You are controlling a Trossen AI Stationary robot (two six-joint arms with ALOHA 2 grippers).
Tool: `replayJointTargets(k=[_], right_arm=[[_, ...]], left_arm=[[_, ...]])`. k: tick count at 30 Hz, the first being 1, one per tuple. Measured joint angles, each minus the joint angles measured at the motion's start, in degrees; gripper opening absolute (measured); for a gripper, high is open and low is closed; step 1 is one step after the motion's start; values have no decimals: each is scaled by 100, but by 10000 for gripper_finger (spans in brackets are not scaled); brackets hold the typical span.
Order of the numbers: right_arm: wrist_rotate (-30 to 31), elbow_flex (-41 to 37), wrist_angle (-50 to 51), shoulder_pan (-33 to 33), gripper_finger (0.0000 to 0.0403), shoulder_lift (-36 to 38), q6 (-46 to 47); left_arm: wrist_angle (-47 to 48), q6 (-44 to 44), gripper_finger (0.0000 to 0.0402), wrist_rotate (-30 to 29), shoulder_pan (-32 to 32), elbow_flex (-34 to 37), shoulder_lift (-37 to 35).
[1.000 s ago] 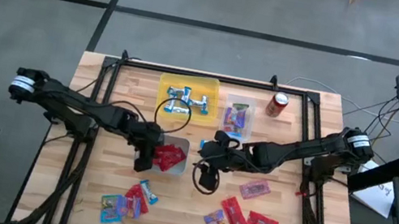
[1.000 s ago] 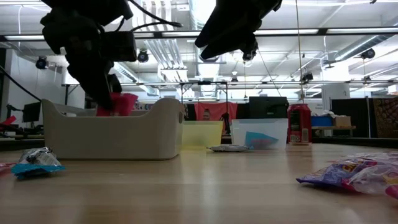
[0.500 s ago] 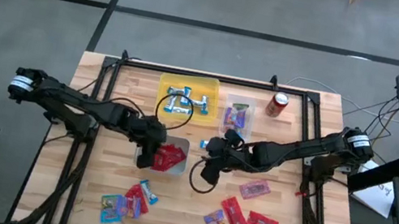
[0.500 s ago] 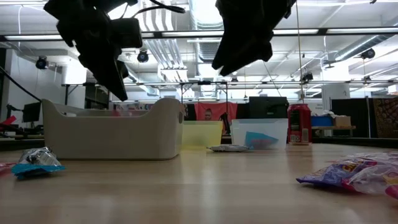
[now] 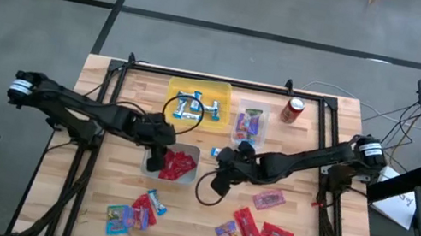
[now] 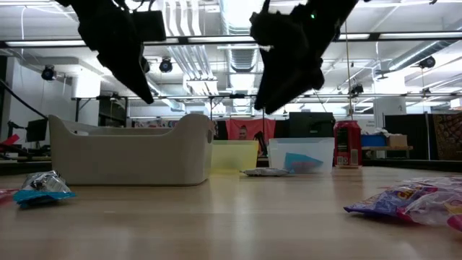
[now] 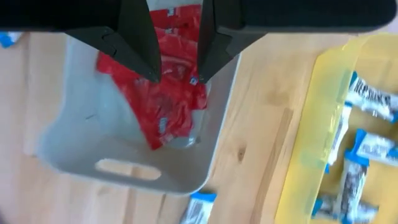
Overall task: Sort candy
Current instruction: Put the white candy into the yellow bin
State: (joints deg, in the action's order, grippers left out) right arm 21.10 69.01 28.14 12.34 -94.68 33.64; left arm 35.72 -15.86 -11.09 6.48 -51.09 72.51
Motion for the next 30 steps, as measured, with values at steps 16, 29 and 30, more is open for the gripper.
replayJointTargets(k=[16,29,30], right_arm=[[822,-1481,-1304,2,103,-104,680],[1959,-2521,-3355,0,14,-111,632],[1974,-2524,-3359,0,12,-111,625]], left_arm=[[-1682,634,76,-55,870,474,-1525],[-2073,764,75,-208,892,727,-1855],[-2089,795,75,-208,892,727,-1845]])
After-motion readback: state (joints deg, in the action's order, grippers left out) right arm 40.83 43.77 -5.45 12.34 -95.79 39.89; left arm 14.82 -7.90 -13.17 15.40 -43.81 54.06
